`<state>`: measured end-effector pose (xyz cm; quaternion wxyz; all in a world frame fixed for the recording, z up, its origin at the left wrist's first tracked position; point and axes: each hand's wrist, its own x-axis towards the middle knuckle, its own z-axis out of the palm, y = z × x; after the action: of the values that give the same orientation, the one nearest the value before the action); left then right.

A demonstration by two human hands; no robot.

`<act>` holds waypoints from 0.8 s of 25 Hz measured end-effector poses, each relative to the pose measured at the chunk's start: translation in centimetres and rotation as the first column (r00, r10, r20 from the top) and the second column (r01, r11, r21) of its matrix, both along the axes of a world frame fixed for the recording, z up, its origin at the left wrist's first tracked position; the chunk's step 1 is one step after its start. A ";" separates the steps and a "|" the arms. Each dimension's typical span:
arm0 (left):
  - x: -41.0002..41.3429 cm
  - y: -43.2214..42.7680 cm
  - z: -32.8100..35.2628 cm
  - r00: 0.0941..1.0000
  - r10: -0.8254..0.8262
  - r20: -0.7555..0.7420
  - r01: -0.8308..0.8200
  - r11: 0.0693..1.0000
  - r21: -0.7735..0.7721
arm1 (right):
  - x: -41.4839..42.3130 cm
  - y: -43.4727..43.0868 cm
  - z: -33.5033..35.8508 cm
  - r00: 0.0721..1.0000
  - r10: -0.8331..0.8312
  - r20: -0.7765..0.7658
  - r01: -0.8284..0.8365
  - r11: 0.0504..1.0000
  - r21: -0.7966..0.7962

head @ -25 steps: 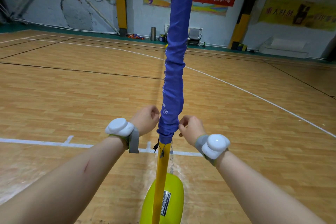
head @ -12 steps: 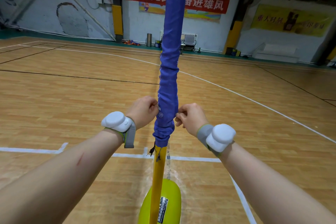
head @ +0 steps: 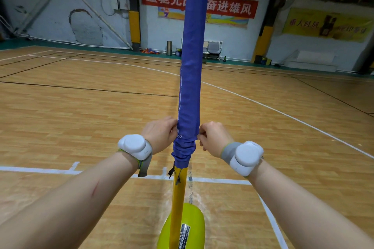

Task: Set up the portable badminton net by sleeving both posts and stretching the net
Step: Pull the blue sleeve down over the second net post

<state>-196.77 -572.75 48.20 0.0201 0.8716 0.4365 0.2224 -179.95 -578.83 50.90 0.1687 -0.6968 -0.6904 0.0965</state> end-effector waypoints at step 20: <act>-0.6 0.2 -2.2 0.974 0.062 0.220 0.004 0.958 -0.287 | -0.2 1.1 -3.1 0.875 -0.050 -0.481 0.045 0.999 -0.022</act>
<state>-197.37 -572.50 45.96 0.1920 0.8218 0.4717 0.2554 -180.15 -577.72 47.76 0.3337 -0.6686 -0.6091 0.2659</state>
